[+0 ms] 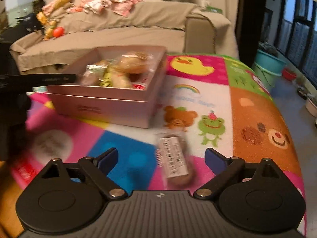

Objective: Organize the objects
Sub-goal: 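Reach the right tool to the wrapped biscuit packet on the mat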

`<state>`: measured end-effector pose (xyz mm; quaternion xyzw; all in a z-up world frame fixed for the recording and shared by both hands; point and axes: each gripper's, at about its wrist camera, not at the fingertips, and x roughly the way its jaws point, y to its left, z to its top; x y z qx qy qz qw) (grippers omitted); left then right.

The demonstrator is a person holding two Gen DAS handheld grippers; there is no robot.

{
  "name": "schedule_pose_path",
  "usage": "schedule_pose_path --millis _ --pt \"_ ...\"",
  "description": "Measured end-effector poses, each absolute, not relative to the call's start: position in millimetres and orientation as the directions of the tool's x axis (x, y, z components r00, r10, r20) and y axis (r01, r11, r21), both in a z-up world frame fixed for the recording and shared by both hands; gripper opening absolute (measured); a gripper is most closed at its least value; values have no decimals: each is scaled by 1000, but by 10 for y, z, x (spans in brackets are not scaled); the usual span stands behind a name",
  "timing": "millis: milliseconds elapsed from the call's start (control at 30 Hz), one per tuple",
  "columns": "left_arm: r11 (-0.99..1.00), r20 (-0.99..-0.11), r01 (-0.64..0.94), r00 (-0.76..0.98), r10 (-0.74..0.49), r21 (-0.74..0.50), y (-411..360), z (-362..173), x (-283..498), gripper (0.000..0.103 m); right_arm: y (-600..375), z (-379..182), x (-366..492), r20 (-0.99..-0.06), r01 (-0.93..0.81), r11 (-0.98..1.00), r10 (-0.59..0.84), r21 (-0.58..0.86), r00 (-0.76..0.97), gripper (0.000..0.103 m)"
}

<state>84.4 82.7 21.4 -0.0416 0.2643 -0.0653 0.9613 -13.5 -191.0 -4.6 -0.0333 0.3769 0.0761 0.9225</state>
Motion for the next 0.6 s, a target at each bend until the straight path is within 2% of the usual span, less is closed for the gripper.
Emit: schedule_pose_path --millis 67,100,133,167,233,467,600 --pt "988 -503 104 852 -148 -115 821 216 842 17 -1937 -122 -13 -729 -146 989 111 15 676 78" --pt "988 -503 104 852 -148 -115 828 214 843 17 -1952 -181 5 -745 -139 990 116 31 657 78" --pt "988 -503 104 851 -149 -116 825 213 840 17 -1928 -179 -4 -740 -131 991 103 21 664 72" --pt "988 -503 104 851 -148 -115 825 213 841 17 -1874 -167 -26 -746 -147 989 103 7 658 59" --pt "988 -503 105 851 -149 -116 826 212 840 17 -1772 -123 -103 -754 -195 981 131 5 643 46" --pt "988 -503 105 852 -149 -115 826 214 841 17 -1554 53 -354 -811 -283 959 175 12 559 37" --pt "988 -503 105 851 -150 -116 827 215 841 17 -1449 398 -503 -770 -310 951 196 -2 608 35"
